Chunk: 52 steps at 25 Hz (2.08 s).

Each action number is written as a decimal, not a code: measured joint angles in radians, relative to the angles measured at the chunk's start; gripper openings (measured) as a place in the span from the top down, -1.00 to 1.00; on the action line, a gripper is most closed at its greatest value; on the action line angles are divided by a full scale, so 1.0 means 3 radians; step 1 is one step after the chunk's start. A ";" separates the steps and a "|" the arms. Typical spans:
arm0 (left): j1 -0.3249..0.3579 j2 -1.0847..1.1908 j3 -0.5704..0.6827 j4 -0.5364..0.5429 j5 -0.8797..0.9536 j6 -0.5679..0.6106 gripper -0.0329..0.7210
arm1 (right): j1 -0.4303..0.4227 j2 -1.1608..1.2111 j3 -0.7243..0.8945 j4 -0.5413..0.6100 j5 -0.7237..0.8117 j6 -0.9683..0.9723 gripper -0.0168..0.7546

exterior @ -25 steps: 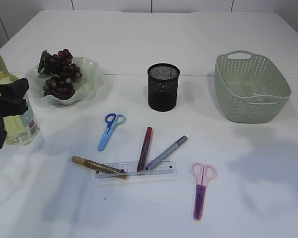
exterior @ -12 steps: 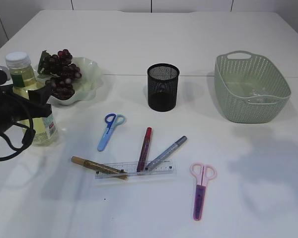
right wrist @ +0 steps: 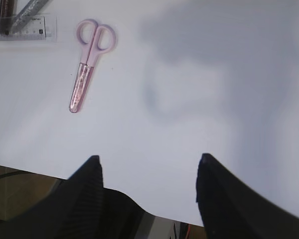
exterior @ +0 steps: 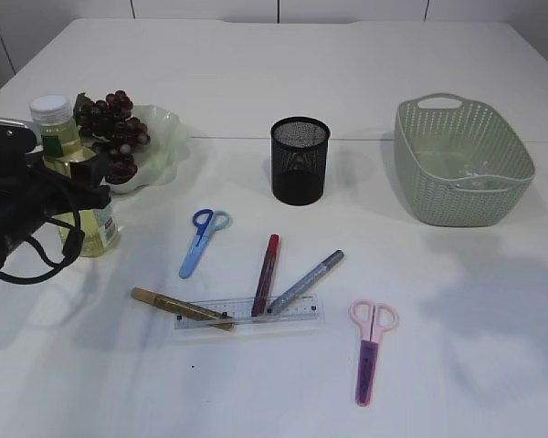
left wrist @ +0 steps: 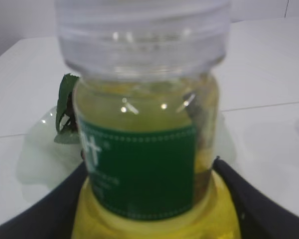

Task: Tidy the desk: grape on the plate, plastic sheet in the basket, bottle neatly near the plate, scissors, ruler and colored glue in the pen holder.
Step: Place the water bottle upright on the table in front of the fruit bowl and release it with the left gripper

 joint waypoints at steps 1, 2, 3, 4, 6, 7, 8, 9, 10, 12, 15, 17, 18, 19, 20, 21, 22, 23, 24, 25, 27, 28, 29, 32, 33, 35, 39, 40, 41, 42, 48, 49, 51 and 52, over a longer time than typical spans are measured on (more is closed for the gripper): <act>0.0000 0.0032 -0.0007 -0.0016 -0.0039 -0.0006 -0.31 | 0.0000 0.0000 0.0000 0.0000 0.0000 -0.0008 -0.26; 0.0000 0.0056 -0.0015 -0.0023 -0.0070 -0.0006 -0.31 | 0.0000 0.0000 0.0000 0.0000 0.0000 -0.0008 -0.26; 0.0000 0.0073 -0.0015 -0.0028 -0.0114 -0.0006 -0.31 | 0.0000 0.0000 0.0000 0.0000 0.0000 -0.0008 -0.26; 0.0000 0.0090 -0.0020 -0.0035 -0.0143 -0.0012 -0.31 | 0.0000 0.0000 0.0000 0.0000 0.0000 -0.0015 -0.26; 0.0000 0.0103 -0.0020 -0.0035 -0.0162 -0.0012 -0.31 | 0.0000 0.0000 0.0000 0.0000 0.0000 -0.0015 -0.26; 0.0000 0.0103 -0.0020 -0.0035 -0.0162 -0.0012 -0.31 | 0.0000 0.0000 0.0000 0.0000 0.0000 -0.0015 -0.26; 0.0000 0.0103 -0.0020 -0.0035 -0.0162 -0.0012 -0.31 | 0.0000 0.0000 0.0000 0.0000 0.0000 -0.0015 -0.26; 0.0000 0.0103 -0.0020 -0.0035 -0.0162 -0.0012 -0.31 | 0.0000 0.0000 0.0000 0.0000 0.0000 -0.0015 -0.26; 0.0000 0.0103 -0.0020 -0.0035 -0.0167 -0.0012 -0.31 | 0.0000 0.0000 0.0000 0.0000 0.0000 -0.0015 -0.26; 0.0000 0.0103 -0.0020 -0.0035 -0.0167 -0.0012 -0.31 | 0.0000 0.0000 0.0000 -0.0005 0.0000 -0.0018 -0.26; 0.0000 0.0103 -0.0020 -0.0035 -0.0167 -0.0012 -0.31 | 0.0000 0.0000 0.0000 -0.0005 0.0000 -0.0018 -0.26; 0.0000 0.0103 -0.0020 -0.0035 -0.0167 -0.0012 -0.31 | 0.0000 0.0000 0.0000 -0.0005 0.0000 -0.0018 -0.26; 0.0000 0.0103 -0.0020 -0.0035 -0.0167 -0.0012 -0.31 | 0.0000 0.0000 0.0000 -0.0005 0.0000 -0.0018 -0.26; 0.0000 0.0103 -0.0020 -0.0035 -0.0167 -0.0012 -0.31 | 0.0000 0.0000 0.0000 -0.0005 0.0000 -0.0018 -0.26; 0.0000 0.0103 -0.0020 -0.0035 -0.0167 -0.0012 -0.31 | 0.0000 0.0000 0.0000 -0.0005 0.0000 -0.0018 -0.26; 0.0000 0.0103 -0.0020 -0.0035 -0.0167 -0.0012 -0.33 | 0.0000 0.0000 0.0000 -0.0005 0.0000 -0.0018 -0.26; 0.0000 0.0103 -0.0020 -0.0035 -0.0167 -0.0012 -0.34 | 0.0000 0.0000 0.0000 -0.0005 0.0000 -0.0018 -0.26; 0.0000 0.0103 -0.0020 -0.0035 -0.0167 -0.0012 -0.37 | 0.0000 0.0000 0.0000 -0.0005 0.0000 -0.0018 -0.26; 0.0000 0.0103 -0.0020 -0.0035 -0.0167 -0.0012 -0.39 | 0.0000 0.0000 0.0000 -0.0005 0.0000 -0.0018 -0.26; 0.0000 0.0103 -0.0020 -0.0049 -0.0167 -0.0012 -0.42 | 0.0000 0.0000 0.0000 -0.0005 0.0000 -0.0018 -0.26; 0.0000 0.0110 -0.0020 -0.0051 -0.0176 -0.0012 -0.47 | 0.0000 0.0000 0.0000 -0.0005 0.0000 -0.0018 -0.26; 0.0000 0.0110 -0.0020 -0.0051 -0.0183 -0.0012 -0.49 | 0.0000 0.0000 0.0000 -0.0005 0.0000 -0.0018 -0.26; 0.0000 0.0115 -0.0020 -0.0051 -0.0188 -0.0012 -0.49 | 0.0000 0.0000 0.0000 -0.0005 0.0000 -0.0023 -0.26; 0.0000 0.0115 -0.0020 -0.0051 -0.0188 -0.0012 -0.50 | 0.0000 0.0000 0.0000 -0.0005 0.0000 -0.0023 -0.26; 0.0000 0.0115 -0.0020 -0.0056 -0.0188 -0.0012 -0.50 | 0.0000 0.0000 0.0000 -0.0005 0.0000 -0.0023 -0.26; 0.0000 0.0095 -0.0014 -0.0064 -0.0166 -0.0012 -0.51 | 0.0000 0.0000 0.0000 -0.0005 0.0000 -0.0023 -0.26; 0.0000 0.0079 -0.0009 -0.0064 -0.0138 -0.0012 -0.51 | 0.0000 0.0000 0.0000 -0.0005 0.0000 -0.0023 -0.26; 0.0000 0.0079 -0.0009 -0.0064 -0.0138 -0.0012 -0.51 | 0.0000 0.0000 0.0000 -0.0005 0.0000 -0.0023 -0.26; 0.0000 0.0079 -0.0009 -0.0064 -0.0138 -0.0012 -0.51 | 0.0000 0.0000 0.0000 -0.0005 0.0000 -0.0023 -0.26; 0.0000 0.0079 -0.0009 -0.0064 -0.0138 -0.0012 -0.51 | 0.0000 0.0000 0.0000 -0.0005 0.0000 -0.0023 -0.26; 0.0000 0.0011 0.0014 -0.0064 -0.0078 -0.0012 -0.51 | 0.0000 0.0000 0.0000 -0.0005 0.0000 -0.0023 -0.26; 0.0000 -0.0017 0.0018 -0.0064 -0.0045 -0.0012 -0.51 | 0.0000 0.0000 0.0000 -0.0005 0.0000 -0.0023 -0.26; 0.0000 -0.0101 0.0018 -0.0064 0.0001 -0.0012 -0.51 | 0.0000 0.0000 0.0000 -0.0005 0.0000 -0.0023 -0.26; 0.0000 -0.0136 0.0018 -0.0064 0.0001 -0.0012 -0.51 | 0.0000 0.0000 0.0000 -0.0005 0.0000 -0.0031 -0.26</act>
